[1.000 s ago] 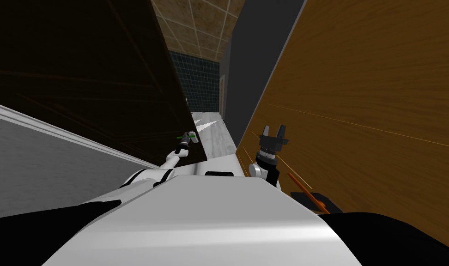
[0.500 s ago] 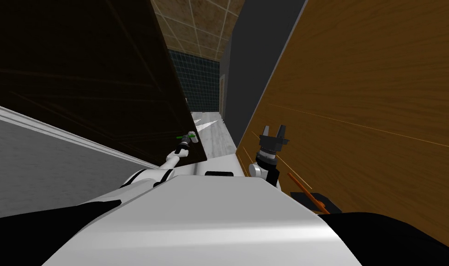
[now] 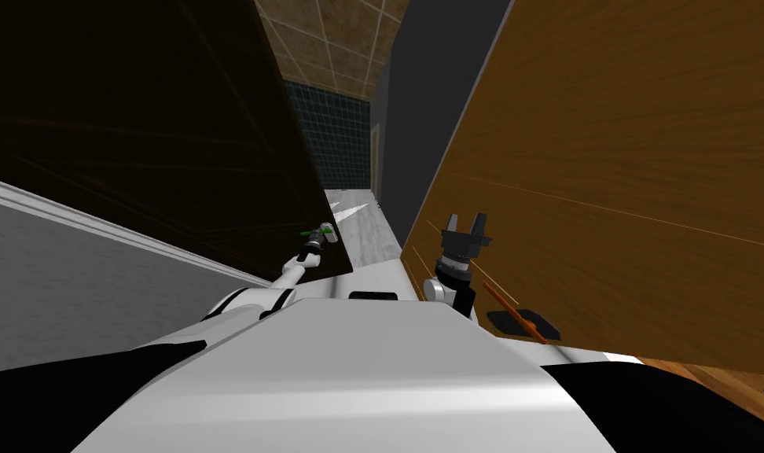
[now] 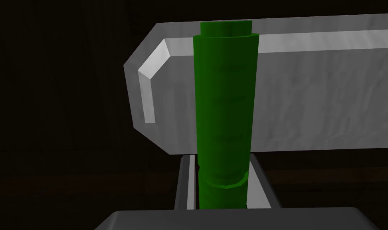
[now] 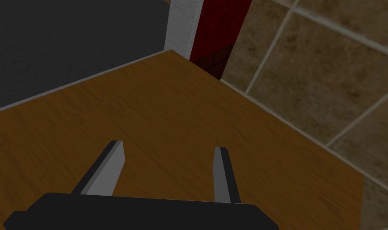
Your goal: Pull the door open
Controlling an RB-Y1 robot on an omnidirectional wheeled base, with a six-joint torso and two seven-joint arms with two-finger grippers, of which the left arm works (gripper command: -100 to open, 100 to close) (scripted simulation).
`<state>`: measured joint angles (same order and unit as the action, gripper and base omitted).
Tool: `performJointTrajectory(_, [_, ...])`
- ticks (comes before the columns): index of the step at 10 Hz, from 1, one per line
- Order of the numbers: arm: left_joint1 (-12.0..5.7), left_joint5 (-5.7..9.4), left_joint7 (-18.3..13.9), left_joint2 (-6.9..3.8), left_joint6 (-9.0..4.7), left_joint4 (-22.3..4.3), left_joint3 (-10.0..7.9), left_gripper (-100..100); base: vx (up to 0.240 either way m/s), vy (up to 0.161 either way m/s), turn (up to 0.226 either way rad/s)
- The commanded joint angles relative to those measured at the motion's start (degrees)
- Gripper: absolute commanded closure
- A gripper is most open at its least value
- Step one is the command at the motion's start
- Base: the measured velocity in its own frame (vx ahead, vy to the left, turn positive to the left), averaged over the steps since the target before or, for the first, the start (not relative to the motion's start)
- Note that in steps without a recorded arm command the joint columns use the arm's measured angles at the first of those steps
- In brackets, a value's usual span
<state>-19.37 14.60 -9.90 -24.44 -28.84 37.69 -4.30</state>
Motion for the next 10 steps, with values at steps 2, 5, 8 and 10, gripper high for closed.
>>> performJointTrajectory(2, [0.49,-0.4,-1.37,-0.4,-0.27,0.2,1.56,100,-0.2,0.045,-0.109])
performJointTrajectory(5, [1.01,-0.87,-3.2,-1.11,-0.58,1.01,3.48,100,-0.21,0.065,-0.114])
performJointTrajectory(8, [1.47,-1.28,-4.79,-1.73,-0.85,1.72,5.16,100,-0.221,0.079,-0.108])
performJointTrajectory(10, [1.85,-1.42,-5.35,-1.8,-0.83,2.22,6.11,100,-0.128,0.019,-0.066])
